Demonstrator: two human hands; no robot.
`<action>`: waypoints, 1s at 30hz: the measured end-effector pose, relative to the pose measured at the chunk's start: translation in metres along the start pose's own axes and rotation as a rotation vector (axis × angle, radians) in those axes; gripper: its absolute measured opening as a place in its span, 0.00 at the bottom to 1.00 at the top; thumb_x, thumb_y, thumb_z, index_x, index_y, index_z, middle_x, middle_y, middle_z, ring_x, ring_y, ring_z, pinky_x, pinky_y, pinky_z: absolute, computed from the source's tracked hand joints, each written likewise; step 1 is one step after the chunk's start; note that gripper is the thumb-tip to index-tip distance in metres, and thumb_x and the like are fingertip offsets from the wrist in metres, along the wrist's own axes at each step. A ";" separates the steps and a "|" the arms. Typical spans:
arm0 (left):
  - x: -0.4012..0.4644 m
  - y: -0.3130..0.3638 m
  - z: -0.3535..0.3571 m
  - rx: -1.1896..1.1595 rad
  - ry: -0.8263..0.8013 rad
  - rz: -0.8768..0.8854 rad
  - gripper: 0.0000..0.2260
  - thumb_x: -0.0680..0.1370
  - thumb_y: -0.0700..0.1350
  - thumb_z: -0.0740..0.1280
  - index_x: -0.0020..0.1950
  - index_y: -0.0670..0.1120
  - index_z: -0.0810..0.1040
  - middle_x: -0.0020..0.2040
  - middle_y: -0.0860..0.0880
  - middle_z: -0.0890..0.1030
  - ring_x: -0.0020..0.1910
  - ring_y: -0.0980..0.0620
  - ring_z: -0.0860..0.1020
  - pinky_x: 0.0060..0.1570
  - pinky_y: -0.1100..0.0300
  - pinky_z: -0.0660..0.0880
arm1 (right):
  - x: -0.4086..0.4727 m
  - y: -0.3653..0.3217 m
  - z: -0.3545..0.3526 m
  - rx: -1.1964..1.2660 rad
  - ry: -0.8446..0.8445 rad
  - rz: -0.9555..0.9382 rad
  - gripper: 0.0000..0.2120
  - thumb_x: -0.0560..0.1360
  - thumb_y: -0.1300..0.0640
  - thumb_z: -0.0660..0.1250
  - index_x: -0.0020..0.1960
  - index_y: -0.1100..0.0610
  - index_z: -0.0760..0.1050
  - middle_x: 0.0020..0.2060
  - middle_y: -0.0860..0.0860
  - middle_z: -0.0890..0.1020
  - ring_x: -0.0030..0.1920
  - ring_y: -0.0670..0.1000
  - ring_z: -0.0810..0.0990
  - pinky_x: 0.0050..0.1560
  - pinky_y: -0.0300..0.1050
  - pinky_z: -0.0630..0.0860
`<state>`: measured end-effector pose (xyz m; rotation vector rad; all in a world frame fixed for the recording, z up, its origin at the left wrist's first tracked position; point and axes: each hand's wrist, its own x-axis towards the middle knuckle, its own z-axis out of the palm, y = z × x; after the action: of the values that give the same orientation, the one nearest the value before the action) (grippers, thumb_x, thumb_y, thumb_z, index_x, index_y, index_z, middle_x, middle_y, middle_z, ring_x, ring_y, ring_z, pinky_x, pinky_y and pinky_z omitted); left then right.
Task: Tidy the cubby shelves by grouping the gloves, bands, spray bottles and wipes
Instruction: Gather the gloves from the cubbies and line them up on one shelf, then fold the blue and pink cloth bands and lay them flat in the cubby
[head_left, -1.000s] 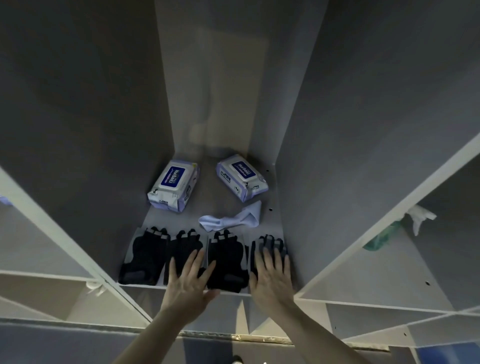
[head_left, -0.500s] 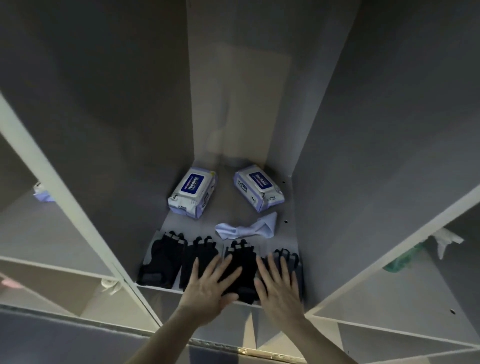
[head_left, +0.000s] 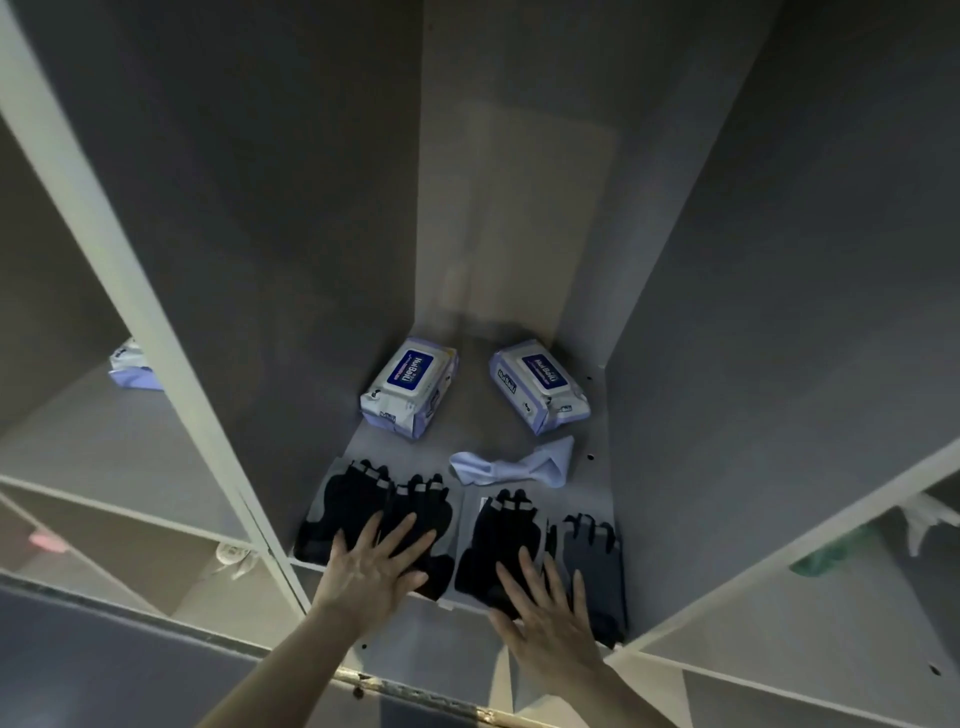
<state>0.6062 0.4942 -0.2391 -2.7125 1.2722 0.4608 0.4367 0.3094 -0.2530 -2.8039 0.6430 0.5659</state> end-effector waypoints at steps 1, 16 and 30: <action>0.001 0.001 0.000 0.023 0.007 0.010 0.25 0.81 0.63 0.43 0.75 0.65 0.36 0.78 0.59 0.39 0.78 0.46 0.44 0.70 0.39 0.55 | 0.001 0.001 -0.001 0.016 -0.011 -0.002 0.44 0.61 0.24 0.22 0.76 0.35 0.38 0.76 0.42 0.33 0.76 0.51 0.31 0.56 0.51 0.14; -0.004 0.016 0.005 -0.144 0.034 -0.050 0.23 0.81 0.61 0.44 0.76 0.65 0.42 0.79 0.59 0.43 0.78 0.46 0.43 0.73 0.40 0.47 | 0.000 0.009 -0.015 0.052 -0.204 -0.050 0.30 0.75 0.28 0.42 0.74 0.32 0.36 0.73 0.42 0.27 0.74 0.52 0.25 0.69 0.63 0.27; 0.006 0.019 -0.071 -0.535 0.213 -0.104 0.25 0.80 0.57 0.58 0.76 0.63 0.53 0.78 0.58 0.53 0.77 0.54 0.54 0.72 0.47 0.54 | 0.046 0.000 -0.114 0.111 0.339 -0.070 0.25 0.79 0.53 0.60 0.74 0.44 0.60 0.70 0.45 0.68 0.72 0.50 0.60 0.65 0.46 0.59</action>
<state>0.6110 0.4617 -0.1731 -3.3322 1.1796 0.5852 0.5115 0.2602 -0.1683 -2.8249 0.6108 0.0370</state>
